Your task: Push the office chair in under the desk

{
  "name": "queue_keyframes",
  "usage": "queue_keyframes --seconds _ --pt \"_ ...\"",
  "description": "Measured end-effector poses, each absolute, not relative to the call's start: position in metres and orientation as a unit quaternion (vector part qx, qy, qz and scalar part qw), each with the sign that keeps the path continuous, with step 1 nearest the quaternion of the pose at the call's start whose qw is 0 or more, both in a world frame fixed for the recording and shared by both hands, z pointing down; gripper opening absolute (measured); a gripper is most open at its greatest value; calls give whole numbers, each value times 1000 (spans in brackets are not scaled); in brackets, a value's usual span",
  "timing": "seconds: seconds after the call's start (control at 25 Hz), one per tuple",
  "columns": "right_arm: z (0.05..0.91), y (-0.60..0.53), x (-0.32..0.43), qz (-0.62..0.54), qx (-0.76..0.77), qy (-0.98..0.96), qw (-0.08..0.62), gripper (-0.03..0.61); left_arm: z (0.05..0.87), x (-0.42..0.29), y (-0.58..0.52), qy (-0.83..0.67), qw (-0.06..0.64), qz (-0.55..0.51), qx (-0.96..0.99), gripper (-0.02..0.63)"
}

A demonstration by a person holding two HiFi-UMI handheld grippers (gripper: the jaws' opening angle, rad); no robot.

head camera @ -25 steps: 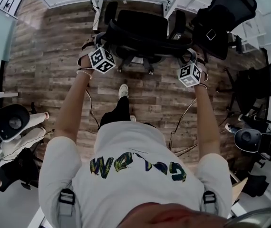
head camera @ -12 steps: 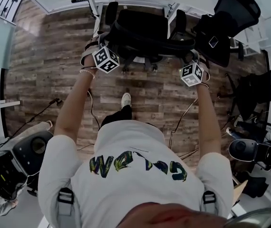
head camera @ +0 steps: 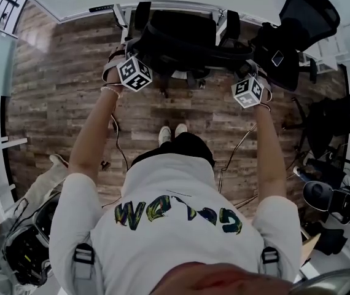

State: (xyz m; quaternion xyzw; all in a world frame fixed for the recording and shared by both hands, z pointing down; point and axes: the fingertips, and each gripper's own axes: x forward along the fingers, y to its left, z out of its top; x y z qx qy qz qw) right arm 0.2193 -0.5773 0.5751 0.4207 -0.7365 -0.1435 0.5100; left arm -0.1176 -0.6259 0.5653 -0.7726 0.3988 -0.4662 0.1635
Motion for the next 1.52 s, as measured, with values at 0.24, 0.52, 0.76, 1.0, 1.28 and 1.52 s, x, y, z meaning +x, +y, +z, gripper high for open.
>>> queue_keyframes --seconds 0.24,0.52,0.76,1.0,1.28,1.52 --pt "576 -616 217 -143 422 -736 509 204 564 -120 -664 402 164 -461 -774 178" --pt "575 -657 213 -151 422 -741 500 204 564 -124 -702 409 163 -459 -771 179" --pt "575 -701 215 -154 418 -743 499 206 564 -123 -741 417 156 -462 -767 180" --pt "577 -748 223 -156 410 -750 495 206 565 -115 -784 423 150 -469 -761 181" --pt "578 -791 232 -162 402 -755 492 204 566 -108 -822 432 141 -475 -753 181" --pt "579 -815 229 -168 397 -757 491 204 568 -111 -842 442 135 -478 -747 183"
